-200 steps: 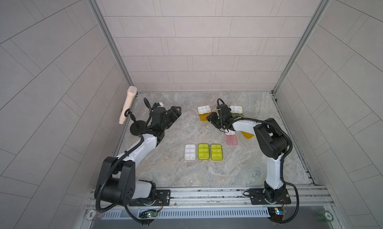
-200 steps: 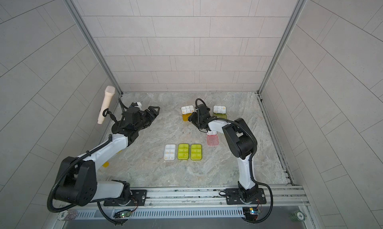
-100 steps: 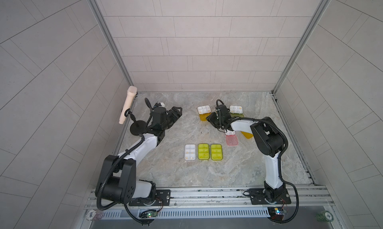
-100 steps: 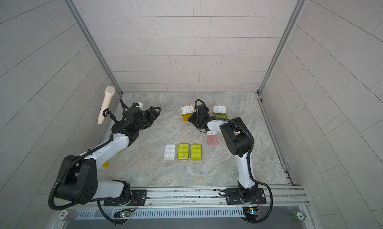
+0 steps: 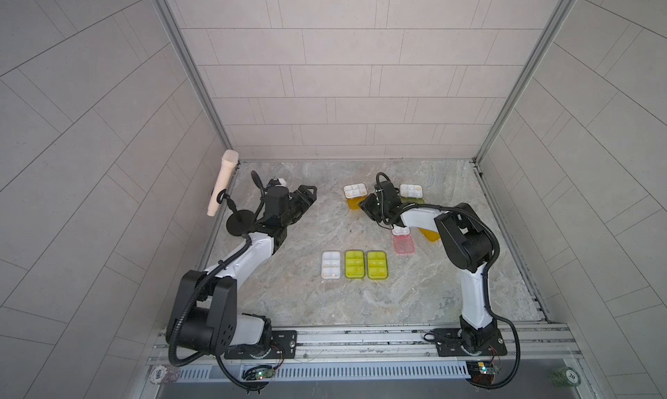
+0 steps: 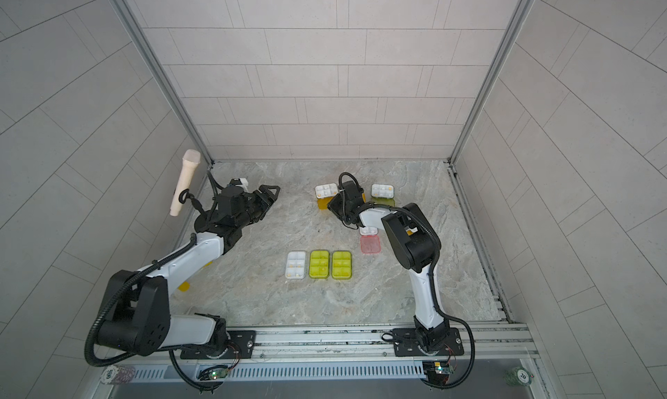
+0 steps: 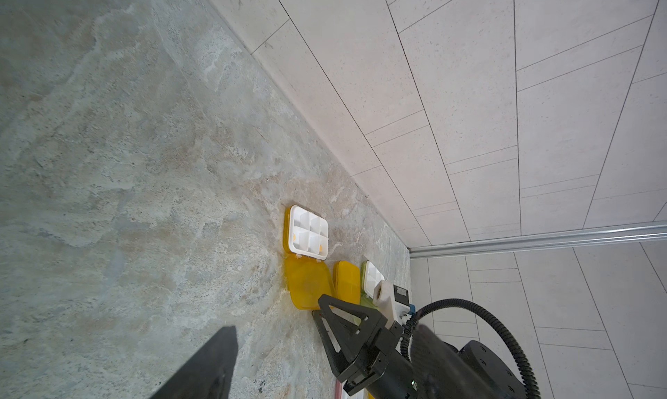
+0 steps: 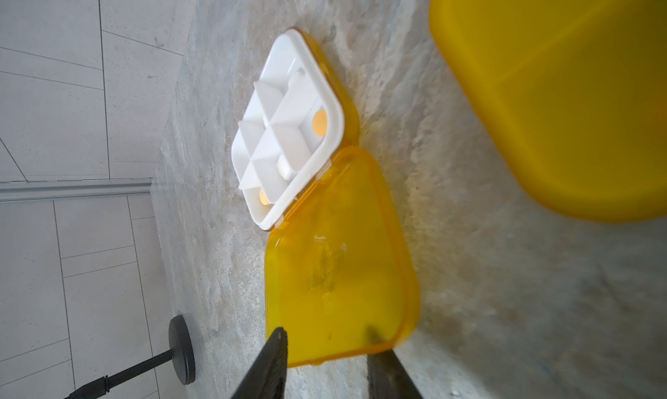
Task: Close pillboxes
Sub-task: Adjust the pillbox at the center of the board.
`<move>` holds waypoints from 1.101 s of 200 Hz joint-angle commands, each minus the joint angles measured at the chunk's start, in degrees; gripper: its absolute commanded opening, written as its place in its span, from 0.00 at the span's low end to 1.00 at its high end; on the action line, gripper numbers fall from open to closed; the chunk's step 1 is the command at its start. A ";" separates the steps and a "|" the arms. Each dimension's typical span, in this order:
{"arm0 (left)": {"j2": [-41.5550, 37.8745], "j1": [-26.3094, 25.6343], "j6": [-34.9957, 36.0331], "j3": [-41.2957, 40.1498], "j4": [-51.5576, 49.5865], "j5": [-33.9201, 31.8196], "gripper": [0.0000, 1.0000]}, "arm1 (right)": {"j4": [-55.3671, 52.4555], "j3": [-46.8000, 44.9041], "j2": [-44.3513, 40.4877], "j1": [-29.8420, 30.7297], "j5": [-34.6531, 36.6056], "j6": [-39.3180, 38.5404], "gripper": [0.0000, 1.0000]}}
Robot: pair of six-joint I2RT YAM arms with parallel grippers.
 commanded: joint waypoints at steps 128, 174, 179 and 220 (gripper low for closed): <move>-0.30 0.76 -1.90 0.03 2.34 0.18 0.80 | 3.27 0.23 2.11 -0.82 1.88 4.07 0.30; -0.12 0.84 -1.98 0.06 2.44 0.39 0.80 | 3.65 -0.12 1.78 -0.84 1.99 4.30 0.29; -0.12 0.87 -2.01 0.11 2.41 0.42 0.80 | 3.65 -0.26 1.77 -0.82 1.94 4.30 0.29; 0.48 0.85 -2.10 0.19 2.59 0.86 0.80 | 4.54 -0.91 1.50 -0.88 2.08 4.80 0.27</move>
